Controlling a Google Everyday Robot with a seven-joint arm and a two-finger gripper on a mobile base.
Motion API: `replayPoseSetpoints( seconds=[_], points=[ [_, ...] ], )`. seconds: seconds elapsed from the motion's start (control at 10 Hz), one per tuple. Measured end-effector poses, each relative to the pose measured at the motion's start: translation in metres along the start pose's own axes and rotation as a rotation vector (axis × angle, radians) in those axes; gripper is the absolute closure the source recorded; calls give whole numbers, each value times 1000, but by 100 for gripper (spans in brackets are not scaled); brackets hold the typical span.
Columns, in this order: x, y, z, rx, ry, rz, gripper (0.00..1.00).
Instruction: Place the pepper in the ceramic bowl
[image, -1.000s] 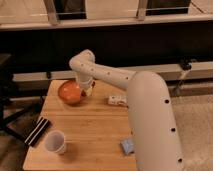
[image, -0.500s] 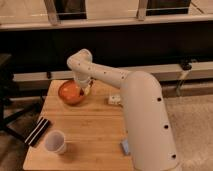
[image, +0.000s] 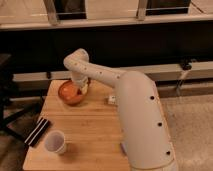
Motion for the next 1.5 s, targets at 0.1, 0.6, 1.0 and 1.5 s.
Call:
replayPoseSetpoints(
  seconds=[0.1,0.6,1.0,1.5],
  points=[
    [0,0,1,-1,-1,-3,87],
    [0,-4,4,-1,3,-13,36],
    [0,-5,6,0,3,-16,20],
    [0,-5,7,0,3,-19,20]
  ],
)
